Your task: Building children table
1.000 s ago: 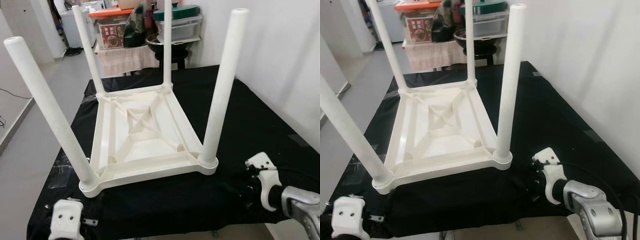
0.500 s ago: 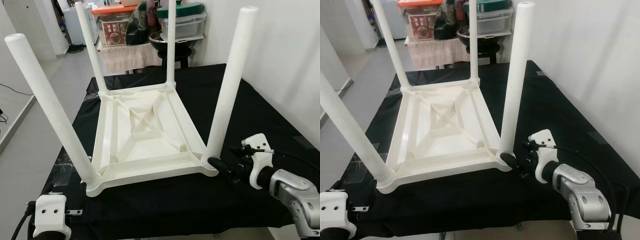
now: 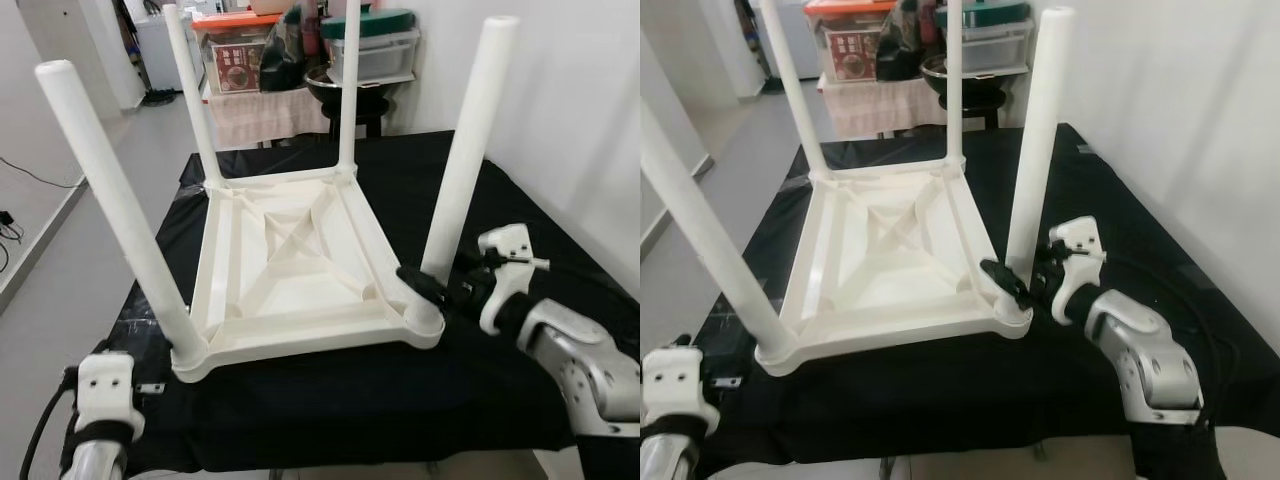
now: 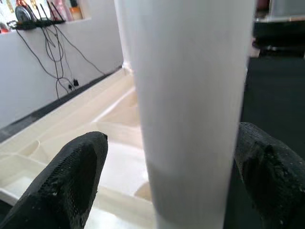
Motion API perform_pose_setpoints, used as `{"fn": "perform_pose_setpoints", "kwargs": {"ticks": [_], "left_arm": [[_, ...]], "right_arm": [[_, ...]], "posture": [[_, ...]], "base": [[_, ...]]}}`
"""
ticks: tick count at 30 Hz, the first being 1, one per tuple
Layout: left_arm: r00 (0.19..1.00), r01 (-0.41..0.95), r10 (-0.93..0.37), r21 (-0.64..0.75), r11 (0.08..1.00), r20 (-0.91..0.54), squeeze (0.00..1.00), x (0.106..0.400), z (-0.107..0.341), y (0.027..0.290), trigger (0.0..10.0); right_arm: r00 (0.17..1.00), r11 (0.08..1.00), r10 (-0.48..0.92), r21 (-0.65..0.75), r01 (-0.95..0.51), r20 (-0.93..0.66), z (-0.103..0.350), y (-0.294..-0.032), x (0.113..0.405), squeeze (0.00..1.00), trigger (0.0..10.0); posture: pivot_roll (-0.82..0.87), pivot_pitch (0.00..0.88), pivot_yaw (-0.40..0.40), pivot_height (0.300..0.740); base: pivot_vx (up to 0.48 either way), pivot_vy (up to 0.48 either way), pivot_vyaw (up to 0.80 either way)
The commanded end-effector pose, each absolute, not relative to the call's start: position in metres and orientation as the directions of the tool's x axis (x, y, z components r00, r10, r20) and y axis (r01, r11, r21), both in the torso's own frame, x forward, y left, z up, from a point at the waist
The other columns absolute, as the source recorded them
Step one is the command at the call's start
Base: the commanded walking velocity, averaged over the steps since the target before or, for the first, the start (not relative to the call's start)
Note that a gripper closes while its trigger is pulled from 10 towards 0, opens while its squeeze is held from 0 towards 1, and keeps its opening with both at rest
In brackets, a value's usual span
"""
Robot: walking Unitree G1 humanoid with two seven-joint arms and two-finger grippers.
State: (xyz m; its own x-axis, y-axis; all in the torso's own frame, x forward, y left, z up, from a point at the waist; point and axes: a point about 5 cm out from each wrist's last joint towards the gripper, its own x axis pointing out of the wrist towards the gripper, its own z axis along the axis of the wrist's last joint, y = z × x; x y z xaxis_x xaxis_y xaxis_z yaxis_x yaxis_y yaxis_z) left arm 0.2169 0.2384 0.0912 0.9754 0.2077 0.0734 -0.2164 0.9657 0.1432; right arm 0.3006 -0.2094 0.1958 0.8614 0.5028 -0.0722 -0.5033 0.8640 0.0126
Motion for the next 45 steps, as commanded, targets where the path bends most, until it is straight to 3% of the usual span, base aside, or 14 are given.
{"fn": "perform_pose_setpoints", "kwargs": {"ticks": [1,5,26,45], "left_arm": [[0.981,-0.187,0.179,0.124,0.975,0.071,0.00,0.222,0.090,0.235,10.0],[0.998,-0.020,0.017,0.044,0.999,0.064,0.00,0.235,0.089,0.212,10.0],[1.000,0.016,-0.016,0.013,1.000,0.002,0.00,0.196,0.081,0.207,10.0],[0.998,-0.026,0.024,0.032,0.999,0.051,0.00,0.248,0.087,0.218,10.0]], "right_arm": [[0.863,0.865,0.502,0.022,-0.502,-0.061,0.196,-0.208,0.303,0.00,10.0],[0.858,0.860,0.511,0.015,-0.511,-0.054,0.199,-0.204,0.305,0.00,10.0],[0.844,0.847,0.532,0.029,-0.531,-0.074,0.192,-0.199,0.304,0.00,10.0],[0.829,0.831,0.557,0.032,-0.556,-0.058,0.194,-0.192,0.303,0.00,10.0]], "posture": [[-0.05,0.000,0.023,0.740],[-0.06,0.000,0.029,0.740],[-0.04,0.000,0.027,0.740],[-0.08,0.000,0.030,0.740]], "base": [[0.000,0.000,0.00],[0.000,0.000,0.00],[0.000,0.000,0.00],[0.000,0.000,0.00]]}}
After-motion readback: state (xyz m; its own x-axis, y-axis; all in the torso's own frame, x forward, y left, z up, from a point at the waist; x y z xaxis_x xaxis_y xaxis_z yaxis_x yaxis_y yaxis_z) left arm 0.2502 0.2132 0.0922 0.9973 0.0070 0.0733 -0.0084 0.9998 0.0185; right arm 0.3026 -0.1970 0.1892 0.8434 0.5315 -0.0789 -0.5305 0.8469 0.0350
